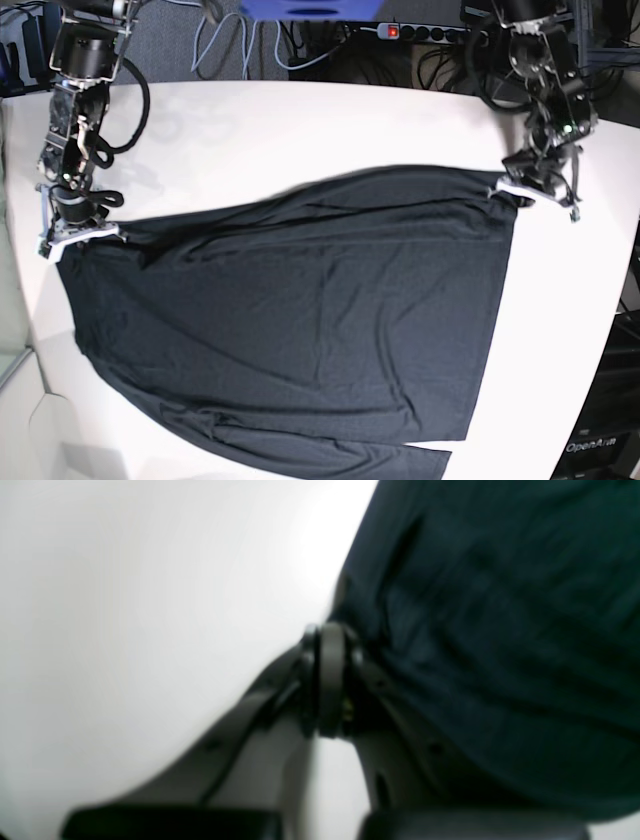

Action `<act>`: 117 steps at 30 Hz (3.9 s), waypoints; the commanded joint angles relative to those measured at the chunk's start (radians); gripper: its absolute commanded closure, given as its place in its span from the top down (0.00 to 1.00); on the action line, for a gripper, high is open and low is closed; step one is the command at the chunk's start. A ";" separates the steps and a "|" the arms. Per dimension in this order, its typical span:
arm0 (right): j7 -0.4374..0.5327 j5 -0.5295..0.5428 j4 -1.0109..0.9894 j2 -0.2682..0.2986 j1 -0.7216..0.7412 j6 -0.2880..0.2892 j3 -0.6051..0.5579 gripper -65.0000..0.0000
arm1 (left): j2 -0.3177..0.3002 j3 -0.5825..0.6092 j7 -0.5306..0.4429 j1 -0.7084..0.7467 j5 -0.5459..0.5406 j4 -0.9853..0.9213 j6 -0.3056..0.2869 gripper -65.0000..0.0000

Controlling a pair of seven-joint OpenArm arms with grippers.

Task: Fold the T-shirt properly
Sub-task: 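Drag the held shirt edge with both grippers away from each other, then pull the shirt edge with both grippers toward the robot base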

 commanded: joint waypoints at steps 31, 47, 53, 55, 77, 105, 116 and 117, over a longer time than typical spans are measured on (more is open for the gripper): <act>-0.025 0.001 0.005 0.013 0.008 0.004 -0.004 0.00 | -0.018 -0.082 0.144 -0.323 -0.105 -0.066 0.007 0.00; -0.025 0.000 0.005 0.015 0.008 0.004 -0.004 0.00 | -0.038 -0.093 0.146 -0.395 -0.111 -0.150 0.006 0.00; -0.025 0.000 0.005 0.015 0.008 0.004 -0.004 0.00 | -0.036 -0.093 0.202 -0.437 -0.111 -0.146 0.006 0.00; -0.025 0.000 0.005 0.013 0.008 0.004 -0.004 0.00 | -0.021 -0.093 0.202 -0.452 -0.109 -0.144 0.007 0.00; -0.025 0.000 0.005 0.015 0.008 0.004 -0.006 0.00 | -0.016 -0.093 0.133 -0.581 0.000 -0.351 0.009 0.00; 0.000 -0.003 0.010 0.052 0.083 0.090 -0.007 0.00 | -0.054 -0.090 0.021 -0.649 0.001 -0.577 0.007 0.00; -0.002 -0.003 0.004 0.110 0.142 0.090 -0.007 0.00 | -0.058 -0.090 0.021 -0.650 0.001 -0.575 0.007 0.00; -0.002 -0.003 0.004 0.118 0.149 0.090 -0.007 0.00 | -0.058 -0.090 0.021 -0.650 0.001 -0.575 0.007 0.00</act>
